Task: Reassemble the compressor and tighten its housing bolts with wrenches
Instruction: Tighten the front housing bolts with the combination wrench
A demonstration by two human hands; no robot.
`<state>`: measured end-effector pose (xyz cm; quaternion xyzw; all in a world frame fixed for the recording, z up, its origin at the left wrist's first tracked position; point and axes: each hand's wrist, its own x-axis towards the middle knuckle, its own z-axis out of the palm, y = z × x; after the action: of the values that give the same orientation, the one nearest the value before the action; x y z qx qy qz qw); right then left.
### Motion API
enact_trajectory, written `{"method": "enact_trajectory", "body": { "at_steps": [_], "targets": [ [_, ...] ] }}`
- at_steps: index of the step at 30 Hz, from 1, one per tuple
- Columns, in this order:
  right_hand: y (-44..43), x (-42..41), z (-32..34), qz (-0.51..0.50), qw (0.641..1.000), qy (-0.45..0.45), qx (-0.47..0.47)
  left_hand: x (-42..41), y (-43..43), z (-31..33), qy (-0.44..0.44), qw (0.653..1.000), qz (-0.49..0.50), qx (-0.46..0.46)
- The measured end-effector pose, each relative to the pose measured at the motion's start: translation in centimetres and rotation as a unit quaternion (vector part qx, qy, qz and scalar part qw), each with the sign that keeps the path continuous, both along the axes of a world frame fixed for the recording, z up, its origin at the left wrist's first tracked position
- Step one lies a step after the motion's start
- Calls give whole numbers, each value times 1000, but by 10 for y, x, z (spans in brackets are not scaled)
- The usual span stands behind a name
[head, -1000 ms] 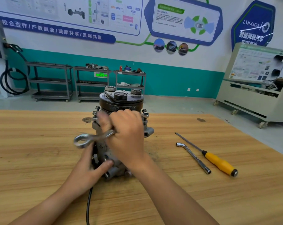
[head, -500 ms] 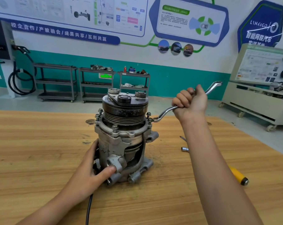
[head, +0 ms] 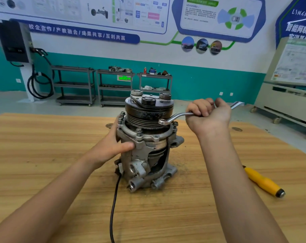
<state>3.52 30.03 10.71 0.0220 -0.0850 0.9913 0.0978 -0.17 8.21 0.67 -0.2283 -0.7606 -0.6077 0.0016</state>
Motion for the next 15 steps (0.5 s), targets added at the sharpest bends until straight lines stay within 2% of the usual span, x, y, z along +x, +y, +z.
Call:
{"method": "enact_trajectory", "body": {
  "at_steps": [3, 10, 15],
  "targets": [
    [-7, 10, -2, -40, 999, -21, 13, -1, 7, -2, -13, 1000, 9, 25],
    [-12, 26, -11, -122, 991, -48, 28, 35, 37, -14, 69, 976, 203, 30],
    [-8, 37, -13, -131, 989, -57, 39, 45, 39, -14, 57, 971, 231, 19]
  ]
}}
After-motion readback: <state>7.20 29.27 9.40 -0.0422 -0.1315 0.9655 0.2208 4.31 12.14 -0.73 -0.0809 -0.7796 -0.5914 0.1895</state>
